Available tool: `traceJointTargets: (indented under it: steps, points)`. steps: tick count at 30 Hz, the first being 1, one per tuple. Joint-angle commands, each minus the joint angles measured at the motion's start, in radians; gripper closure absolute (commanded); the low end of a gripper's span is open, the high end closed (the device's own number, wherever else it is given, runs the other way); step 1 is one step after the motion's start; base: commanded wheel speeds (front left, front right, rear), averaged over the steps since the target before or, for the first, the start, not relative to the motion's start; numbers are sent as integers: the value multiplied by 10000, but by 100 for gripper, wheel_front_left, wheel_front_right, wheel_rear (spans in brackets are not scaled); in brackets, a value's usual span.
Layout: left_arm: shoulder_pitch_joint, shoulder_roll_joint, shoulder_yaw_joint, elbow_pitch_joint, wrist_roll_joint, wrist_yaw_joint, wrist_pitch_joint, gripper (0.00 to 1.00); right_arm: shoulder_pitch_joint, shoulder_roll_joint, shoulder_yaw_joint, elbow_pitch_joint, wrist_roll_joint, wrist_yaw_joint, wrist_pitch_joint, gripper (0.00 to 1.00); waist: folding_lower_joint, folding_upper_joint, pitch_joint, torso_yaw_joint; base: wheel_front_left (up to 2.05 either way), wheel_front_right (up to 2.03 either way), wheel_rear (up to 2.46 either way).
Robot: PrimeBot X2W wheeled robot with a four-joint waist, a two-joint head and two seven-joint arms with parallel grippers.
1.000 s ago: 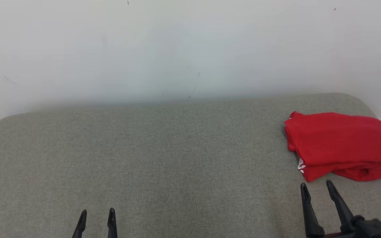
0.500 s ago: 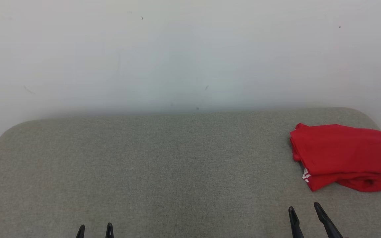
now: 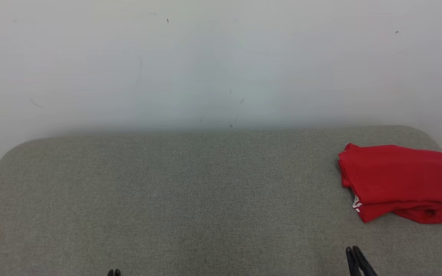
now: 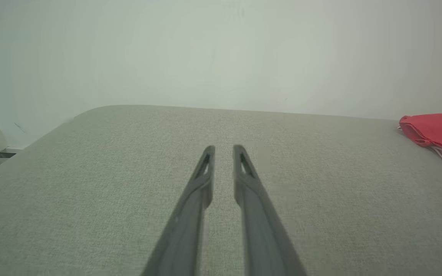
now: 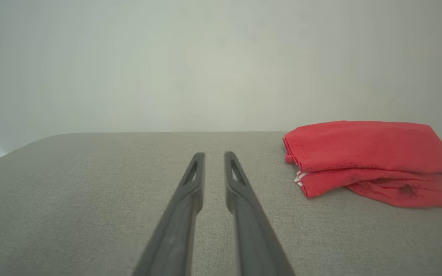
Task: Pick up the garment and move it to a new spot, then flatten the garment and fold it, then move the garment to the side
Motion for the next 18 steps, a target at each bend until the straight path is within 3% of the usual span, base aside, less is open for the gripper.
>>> traceJointTargets:
  steps: [1, 18]
  points:
    - [-4, 0, 13, 130, -98, -8, 28, 100, 55, 9, 13, 130, 98, 0, 33, 100, 0, 0, 5, 1, 0, 0, 0]
    - [-542, 58, 439, 256, -3255, -247, 741, 100, -697, 0, -108, 519, 3335, -3, 676, 100, 0, 0, 169, 5, 0, 0, 0]
